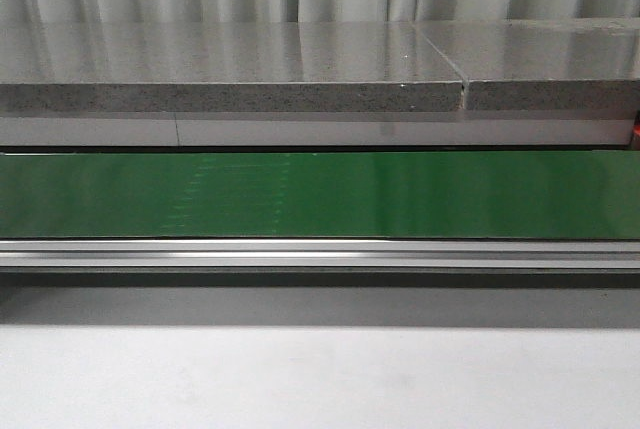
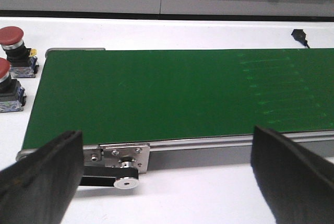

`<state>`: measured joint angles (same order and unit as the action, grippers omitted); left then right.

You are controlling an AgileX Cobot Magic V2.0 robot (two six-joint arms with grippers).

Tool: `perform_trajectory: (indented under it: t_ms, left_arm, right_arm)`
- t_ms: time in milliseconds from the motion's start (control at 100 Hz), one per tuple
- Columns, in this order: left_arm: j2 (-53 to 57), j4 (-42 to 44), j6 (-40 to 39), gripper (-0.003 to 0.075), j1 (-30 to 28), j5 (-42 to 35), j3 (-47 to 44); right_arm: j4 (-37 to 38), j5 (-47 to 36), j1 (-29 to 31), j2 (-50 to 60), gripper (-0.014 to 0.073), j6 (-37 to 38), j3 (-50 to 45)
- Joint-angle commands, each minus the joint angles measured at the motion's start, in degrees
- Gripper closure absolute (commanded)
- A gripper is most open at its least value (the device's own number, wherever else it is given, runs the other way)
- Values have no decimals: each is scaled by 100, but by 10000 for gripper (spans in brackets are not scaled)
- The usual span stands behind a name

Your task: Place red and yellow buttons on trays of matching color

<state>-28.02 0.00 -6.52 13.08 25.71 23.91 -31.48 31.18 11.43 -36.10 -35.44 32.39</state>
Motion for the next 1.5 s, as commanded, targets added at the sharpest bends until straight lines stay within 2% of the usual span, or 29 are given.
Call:
perform_trajectory:
  t_ms: [0,70,170,290,380,500,710,1050,1490]
  left_arm:
    - [-21,-34,-48,58,37,-471,166]
    - [-97,0,-258,67,0,-435,322]
    - [-406,418,-945,67,-206,-233,836]
    - [-1052,888,-1557,68,-763,-32,1547]
    - [-1657,822,-1582,68,-1257,-19,2039]
    - [-2496,314,-1582,68,-1967,95,2556]
    - [-3855,89,-1582,68,-2609,10,3056]
    - [-5651,80,-1582,68,-2786,-154,3692]
    - [-6979,95,-1571,68,-2786,-80,4543]
  right_arm:
    - [-83,-296,-2,20,662,-62,150]
    - [-83,-296,-2,20,662,-62,150]
    - [-83,-296,-2,20,662,-62,150]
    - [-83,-296,-2,20,662,-62,150]
    - [-83,-296,-2,20,662,-62,150]
    - [-83,-296,-2,20,662,-62,150]
    - [-83,-296,-2,20,662,-62,150]
    - [-83,-296,-2,20,662,-62,150]
    - [-83,-296,-2,20,662,-62,150]
